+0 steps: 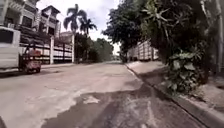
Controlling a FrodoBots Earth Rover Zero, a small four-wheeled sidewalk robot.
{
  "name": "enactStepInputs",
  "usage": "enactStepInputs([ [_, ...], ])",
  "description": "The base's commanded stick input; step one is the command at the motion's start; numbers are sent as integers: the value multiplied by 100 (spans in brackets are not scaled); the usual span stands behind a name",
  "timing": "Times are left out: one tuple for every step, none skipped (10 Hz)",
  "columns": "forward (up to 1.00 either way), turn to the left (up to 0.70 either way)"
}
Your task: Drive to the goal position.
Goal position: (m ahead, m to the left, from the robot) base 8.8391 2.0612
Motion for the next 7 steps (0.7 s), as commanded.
enactStepInputs([
  [70,0],
  [70,0],
  [70,0],
  [70,0],
  [70,0],
  [70,-1],
  [70,-2],
])
